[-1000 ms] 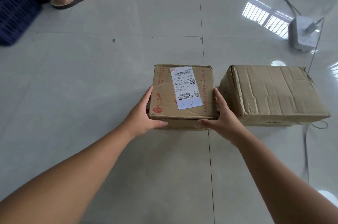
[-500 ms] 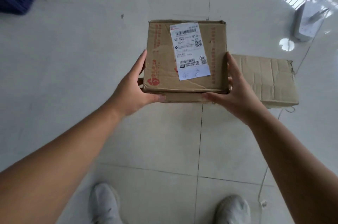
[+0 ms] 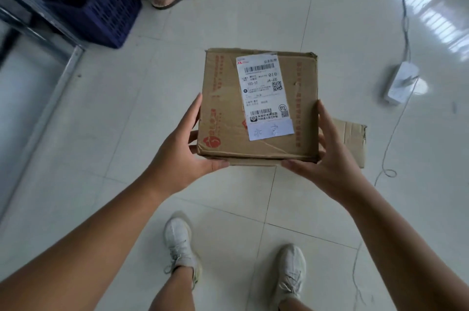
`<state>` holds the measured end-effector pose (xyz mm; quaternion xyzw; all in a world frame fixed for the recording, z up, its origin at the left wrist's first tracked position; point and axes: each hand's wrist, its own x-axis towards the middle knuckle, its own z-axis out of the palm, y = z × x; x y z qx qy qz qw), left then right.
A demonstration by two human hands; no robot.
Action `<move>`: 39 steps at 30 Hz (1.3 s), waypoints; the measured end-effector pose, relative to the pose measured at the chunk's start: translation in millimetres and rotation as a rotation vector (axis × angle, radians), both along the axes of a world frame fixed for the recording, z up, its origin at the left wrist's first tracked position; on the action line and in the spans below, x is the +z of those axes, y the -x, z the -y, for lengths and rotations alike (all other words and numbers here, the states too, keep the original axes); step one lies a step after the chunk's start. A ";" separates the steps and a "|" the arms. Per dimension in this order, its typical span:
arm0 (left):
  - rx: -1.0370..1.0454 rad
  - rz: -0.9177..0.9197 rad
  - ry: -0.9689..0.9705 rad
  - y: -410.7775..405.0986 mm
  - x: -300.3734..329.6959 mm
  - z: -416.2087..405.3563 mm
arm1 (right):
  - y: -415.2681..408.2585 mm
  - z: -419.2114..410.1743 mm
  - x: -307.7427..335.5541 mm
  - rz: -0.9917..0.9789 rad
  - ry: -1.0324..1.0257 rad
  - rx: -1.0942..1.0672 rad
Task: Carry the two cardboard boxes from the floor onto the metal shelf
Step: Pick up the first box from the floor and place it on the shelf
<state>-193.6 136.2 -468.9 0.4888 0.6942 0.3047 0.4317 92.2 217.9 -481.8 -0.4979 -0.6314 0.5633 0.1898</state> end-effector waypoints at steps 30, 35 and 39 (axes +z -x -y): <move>1.143 -0.245 -0.170 48.2 388.6 379.3 | 286.4 168.4 363.4 -0.216 -0.152 1.055; 1.245 -0.276 -0.264 61.3 425.3 422.4 | 334.5 204.3 415.7 -0.289 -0.201 1.164; 1.277 -0.321 -0.334 76.4 461.6 440.4 | 359.0 221.6 463.6 -0.355 -0.276 1.200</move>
